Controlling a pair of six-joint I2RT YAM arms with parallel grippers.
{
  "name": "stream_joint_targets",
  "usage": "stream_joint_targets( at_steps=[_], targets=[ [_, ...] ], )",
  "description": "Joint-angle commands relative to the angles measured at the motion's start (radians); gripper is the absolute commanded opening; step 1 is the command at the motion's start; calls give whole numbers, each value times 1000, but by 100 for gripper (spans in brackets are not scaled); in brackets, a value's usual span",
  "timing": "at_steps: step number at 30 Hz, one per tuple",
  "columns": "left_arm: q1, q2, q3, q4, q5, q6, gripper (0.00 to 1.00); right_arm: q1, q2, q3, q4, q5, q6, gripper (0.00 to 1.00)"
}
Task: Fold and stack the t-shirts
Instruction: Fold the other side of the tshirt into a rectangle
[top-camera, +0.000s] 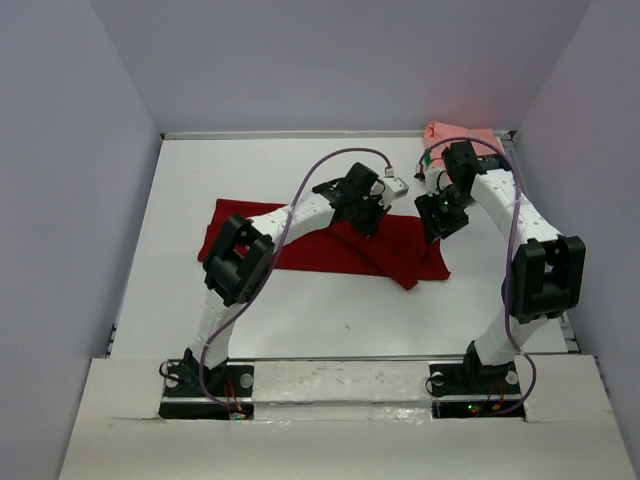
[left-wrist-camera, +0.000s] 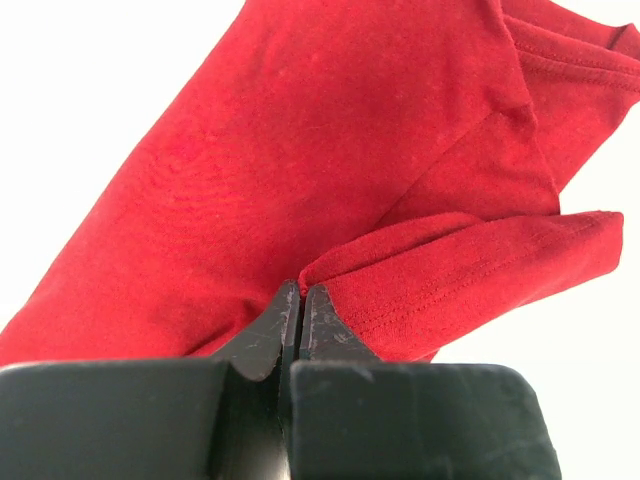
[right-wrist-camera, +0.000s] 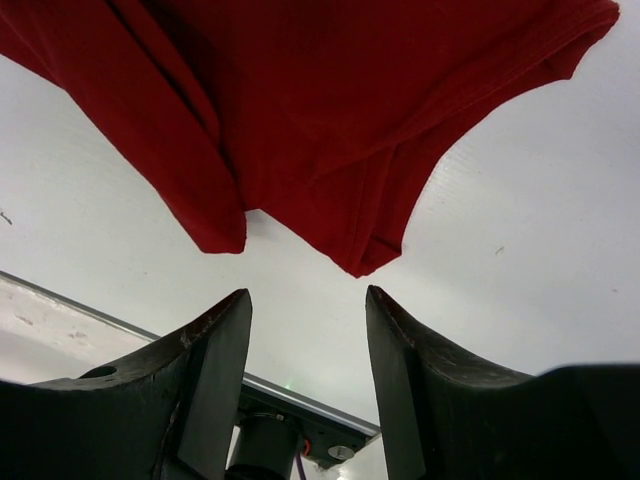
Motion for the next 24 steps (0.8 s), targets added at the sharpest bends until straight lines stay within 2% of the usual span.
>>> stream_joint_targets(
  at_steps=[1, 7, 15, 24],
  targets=[
    [-5, -92, -14, 23, -28, -18, 0, -6, -7, 1, -10, -14, -17, 55],
    [-5, -114, -31, 28, -54, -25, 0, -6, -3, -5, -13, -20, -18, 52],
    [-4, -104, -35, -1, -90, -25, 0, -6, 33, -34, -84, -159, -64, 47],
    [-4, -101, -37, -29, -90, -21, 0, -6, 98, -91, -145, -294, -112, 46]
  ],
)
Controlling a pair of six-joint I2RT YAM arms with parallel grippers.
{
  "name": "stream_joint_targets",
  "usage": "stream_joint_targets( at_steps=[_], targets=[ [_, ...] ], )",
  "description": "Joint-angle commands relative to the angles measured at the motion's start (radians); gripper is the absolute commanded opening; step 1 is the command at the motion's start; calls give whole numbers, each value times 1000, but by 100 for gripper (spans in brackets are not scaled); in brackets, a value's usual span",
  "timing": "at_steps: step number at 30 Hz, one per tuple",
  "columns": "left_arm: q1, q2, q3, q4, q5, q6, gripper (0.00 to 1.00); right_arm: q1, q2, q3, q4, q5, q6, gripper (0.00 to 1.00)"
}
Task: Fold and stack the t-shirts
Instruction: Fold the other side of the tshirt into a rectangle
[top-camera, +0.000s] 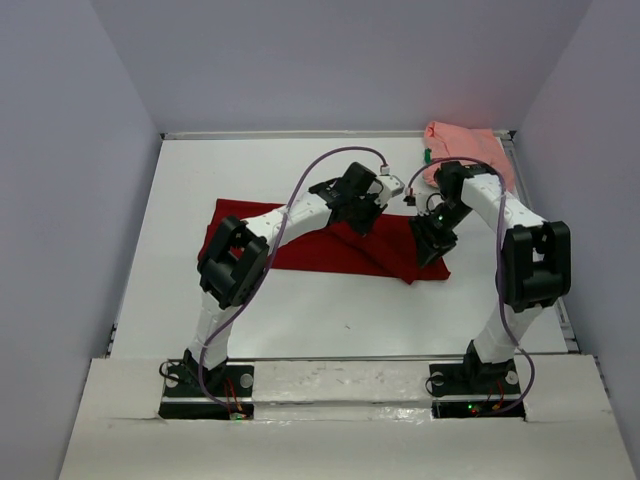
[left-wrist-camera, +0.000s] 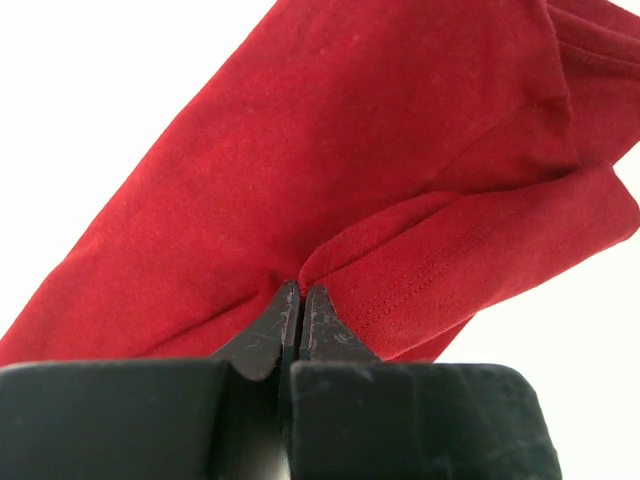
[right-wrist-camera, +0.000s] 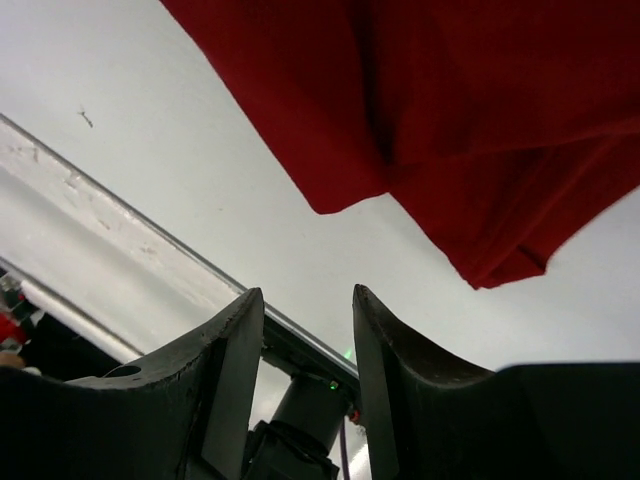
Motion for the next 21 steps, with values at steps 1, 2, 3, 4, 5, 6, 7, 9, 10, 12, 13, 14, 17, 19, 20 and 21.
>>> stream_joint_targets(
  at_steps=[1, 2, 3, 4, 5, 6, 7, 9, 10, 12, 13, 14, 17, 19, 20, 21],
  targets=[
    [-5, -57, -5, -19, -5, -2, 0, -6, 39, -20, -57, -110, -43, 46],
    [-5, -57, -4, -26, -4, 0, 0, -6, 46, -21, -63, -122, -47, 46],
    [-5, -57, -4, -27, -1, 0, 0, -6, 52, -23, -66, -131, -50, 45],
    [-4, -57, -4, -30, -2, 1, 0, -6, 57, -25, -64, -130, -52, 44],
    [-4, -57, -5, -33, 2, 3, 0, -6, 60, -29, -61, -130, -52, 43],
    [-5, -57, -7, -35, 4, 3, 0, -6, 65, -29, -58, -130, -54, 43],
    [-4, -58, -11, -36, 5, 3, 0, -6, 74, -32, -49, -134, -55, 43],
    [-4, -63, -16, -36, 8, 5, 0, -6, 100, -32, -41, -130, -58, 43],
    [-4, -64, -19, -36, 8, 5, 0, -6, 109, -34, -38, -125, -58, 43],
    [-5, -71, -25, -36, 7, 5, 0, -6, 123, -38, -26, -121, -60, 43],
    [-5, -72, -27, -36, 5, 5, 0, -6, 131, -38, -20, -118, -61, 43],
    [-5, -74, -28, -36, 4, 6, 0, -6, 147, -38, -18, -117, -63, 43],
    [-4, -81, -30, -36, 7, 6, 0, -6, 174, -41, -9, -116, -67, 43],
    [-5, -83, -33, -36, 7, 6, 0, -6, 184, -43, 0, -110, -72, 43],
    [-5, -86, -34, -36, 7, 6, 0, -6, 198, -43, 5, -105, -70, 43],
    [-5, -89, -34, -36, 7, 6, 0, -6, 206, -40, 9, -102, -70, 43]
  ],
)
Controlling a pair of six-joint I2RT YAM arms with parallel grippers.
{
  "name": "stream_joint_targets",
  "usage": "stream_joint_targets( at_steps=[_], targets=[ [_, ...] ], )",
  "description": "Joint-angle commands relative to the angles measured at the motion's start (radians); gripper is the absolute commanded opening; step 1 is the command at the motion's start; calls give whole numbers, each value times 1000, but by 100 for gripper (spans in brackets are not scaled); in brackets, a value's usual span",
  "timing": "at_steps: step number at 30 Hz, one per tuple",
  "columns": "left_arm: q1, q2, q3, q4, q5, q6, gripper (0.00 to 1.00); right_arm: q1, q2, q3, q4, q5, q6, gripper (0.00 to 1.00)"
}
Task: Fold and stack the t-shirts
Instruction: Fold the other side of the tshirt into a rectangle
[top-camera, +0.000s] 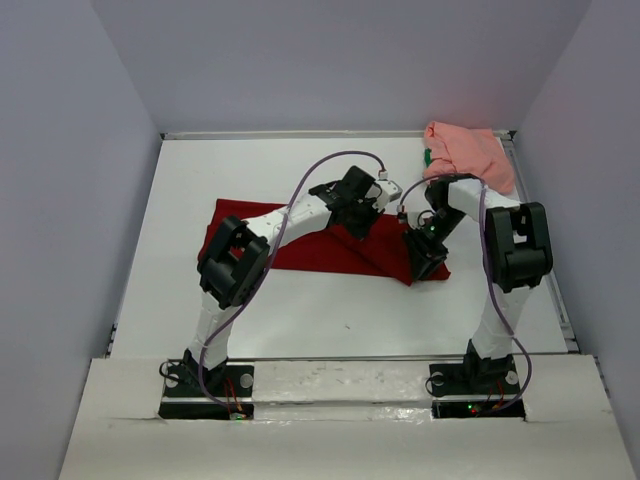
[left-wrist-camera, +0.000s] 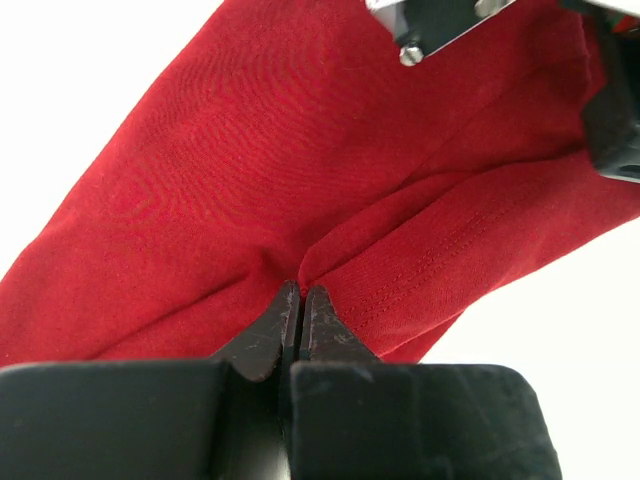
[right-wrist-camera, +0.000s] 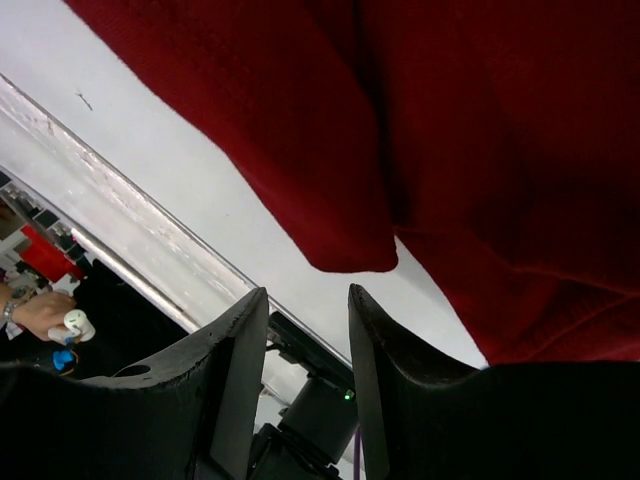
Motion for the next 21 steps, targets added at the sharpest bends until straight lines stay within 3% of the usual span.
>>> stream_joint_targets(
  at_steps=[1, 21],
  targets=[
    [-5, -94, -12, -8, 9, 3, 0, -6, 24, 4, 25, -1, -24, 43],
    [-5, -164, -72, -37, 27, 11, 0, -6, 95, 111, 54, 35, 21, 45]
  ],
)
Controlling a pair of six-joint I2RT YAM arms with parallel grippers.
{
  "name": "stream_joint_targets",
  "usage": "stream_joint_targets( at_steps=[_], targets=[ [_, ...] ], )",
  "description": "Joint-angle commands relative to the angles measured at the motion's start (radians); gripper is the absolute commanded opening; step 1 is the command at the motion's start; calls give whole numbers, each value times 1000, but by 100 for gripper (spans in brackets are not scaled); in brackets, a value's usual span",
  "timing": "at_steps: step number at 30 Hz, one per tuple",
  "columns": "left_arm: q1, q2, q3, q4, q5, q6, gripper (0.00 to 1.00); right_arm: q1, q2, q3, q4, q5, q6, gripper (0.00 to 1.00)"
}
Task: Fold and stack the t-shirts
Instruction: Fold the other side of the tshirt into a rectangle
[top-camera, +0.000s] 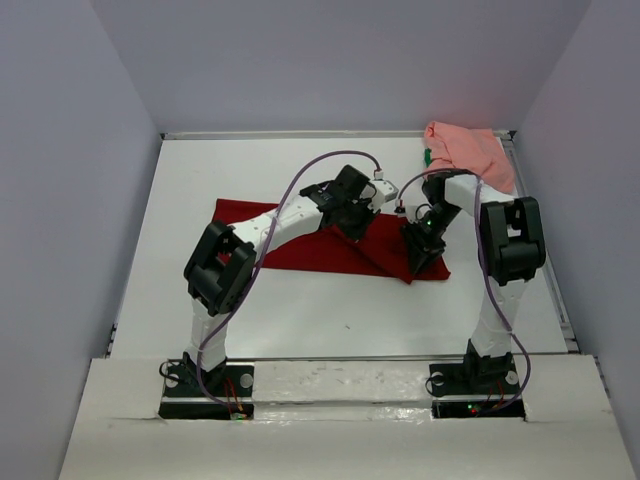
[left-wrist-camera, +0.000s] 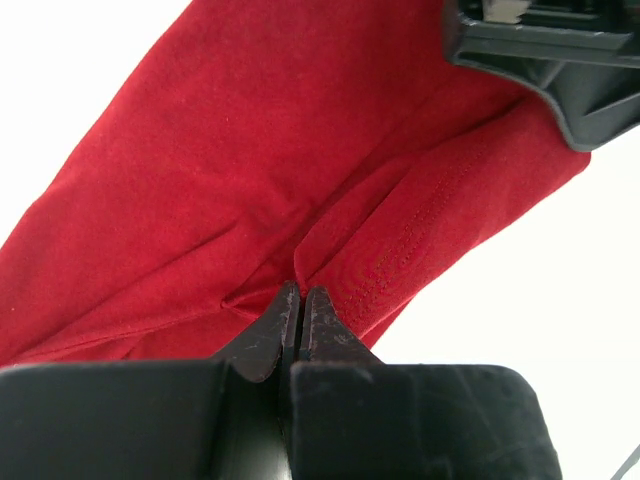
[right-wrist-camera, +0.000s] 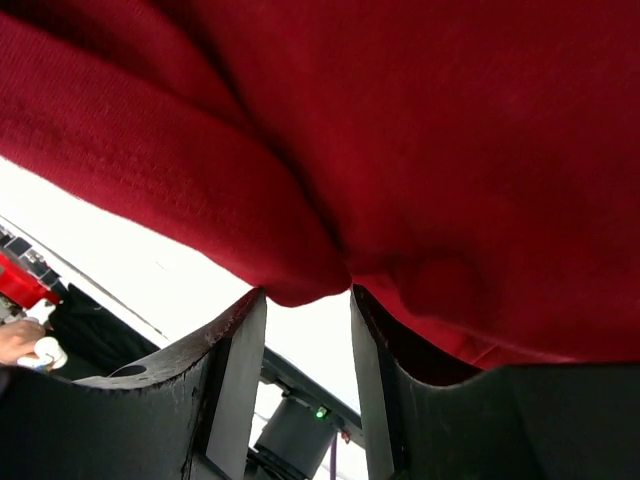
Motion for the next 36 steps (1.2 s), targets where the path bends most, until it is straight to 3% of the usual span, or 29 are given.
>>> stream_joint_targets(
  at_steps=[1, 7, 10, 11, 28, 36],
  targets=[
    [-5, -65, -4, -14, 13, 9, 0, -6, 21, 34, 12, -20, 6, 44],
    [-5, -62, -3, -14, 17, 9, 0, -6, 26, 33, 20, -35, 3, 36],
    [-5, -62, 0, -15, 17, 9, 0, -6, 26, 38, 11, -35, 0, 3],
    [-5, -60, 0, -15, 19, 8, 0, -6, 26, 38, 11, -34, -2, 0],
    [-5, -58, 18, -14, 17, 2, 0, -6, -61, 149, -44, 28, 0, 0],
    [-5, -77, 11, 12, -56, -14, 0, -6, -92, 187, -66, 86, 0, 0]
  ],
)
